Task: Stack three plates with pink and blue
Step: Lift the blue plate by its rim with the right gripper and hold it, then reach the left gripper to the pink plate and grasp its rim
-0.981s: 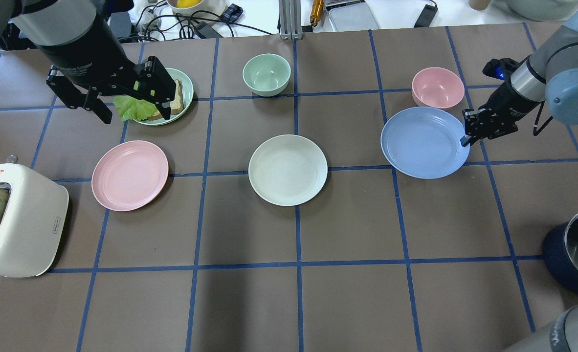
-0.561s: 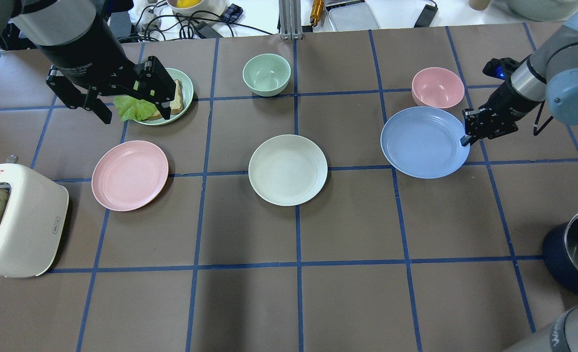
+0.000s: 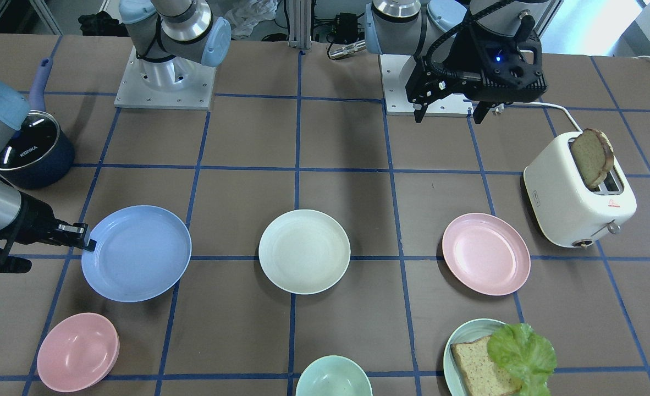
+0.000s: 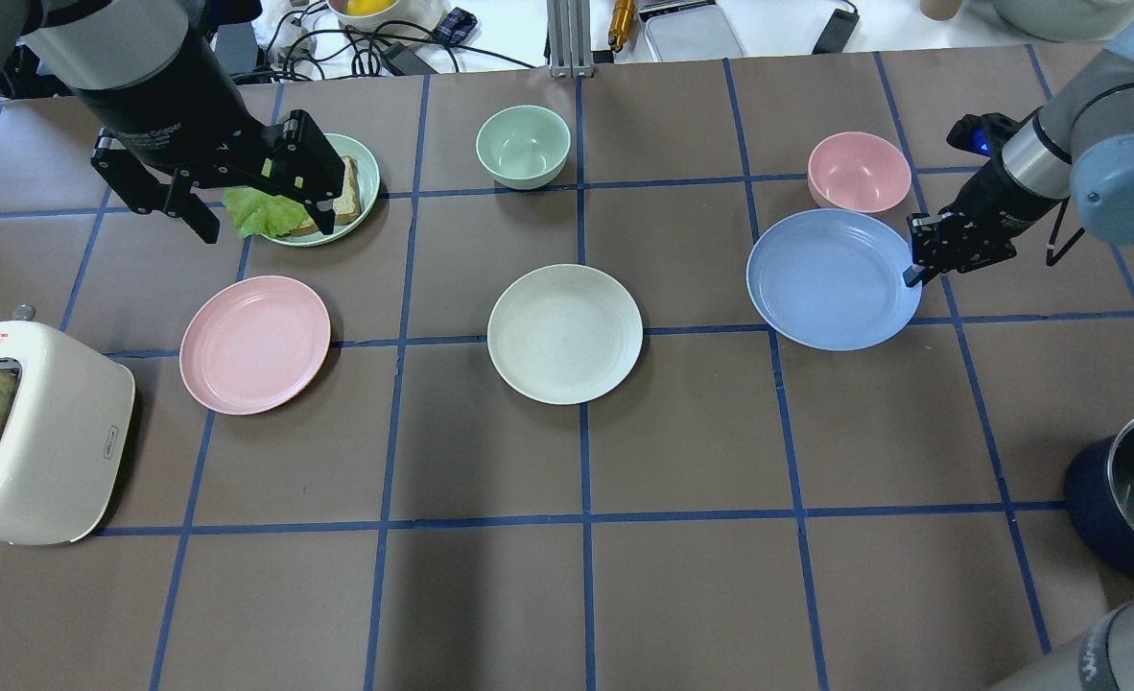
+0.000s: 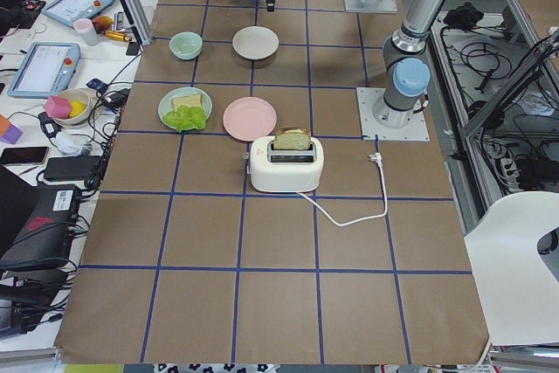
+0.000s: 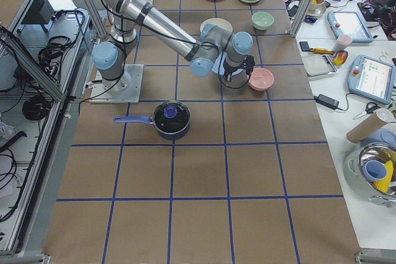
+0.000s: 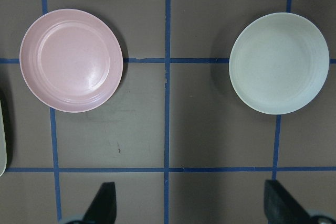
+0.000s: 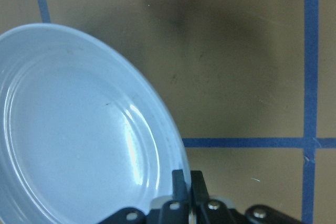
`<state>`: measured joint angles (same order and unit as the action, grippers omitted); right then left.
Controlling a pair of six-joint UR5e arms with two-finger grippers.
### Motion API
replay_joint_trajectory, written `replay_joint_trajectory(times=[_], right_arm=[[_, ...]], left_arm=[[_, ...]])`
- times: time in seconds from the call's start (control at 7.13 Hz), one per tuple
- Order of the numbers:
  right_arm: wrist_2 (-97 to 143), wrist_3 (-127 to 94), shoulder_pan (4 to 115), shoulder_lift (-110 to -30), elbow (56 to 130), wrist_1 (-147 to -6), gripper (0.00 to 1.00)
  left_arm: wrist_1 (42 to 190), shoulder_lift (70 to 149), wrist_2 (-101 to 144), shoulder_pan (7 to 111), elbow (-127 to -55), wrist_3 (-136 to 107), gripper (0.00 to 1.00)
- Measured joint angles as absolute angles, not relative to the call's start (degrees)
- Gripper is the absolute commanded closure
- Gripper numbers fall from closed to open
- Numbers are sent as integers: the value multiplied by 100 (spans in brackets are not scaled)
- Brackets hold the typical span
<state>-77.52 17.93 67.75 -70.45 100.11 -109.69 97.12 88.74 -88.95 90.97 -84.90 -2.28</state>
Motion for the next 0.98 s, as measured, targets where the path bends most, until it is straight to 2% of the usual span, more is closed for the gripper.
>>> replay_joint_trajectory(times=[0.56,0.98], right_arm=[[-7752,1793,6776,-7044,10017,-10969,100],[-7752,1793,6774,-7040,10019,-10969,100]], left_arm=[[9585,9047,-8894,9045,-8657,-144,0],[7486,9826,-9303,8991,-9848,159,0]])
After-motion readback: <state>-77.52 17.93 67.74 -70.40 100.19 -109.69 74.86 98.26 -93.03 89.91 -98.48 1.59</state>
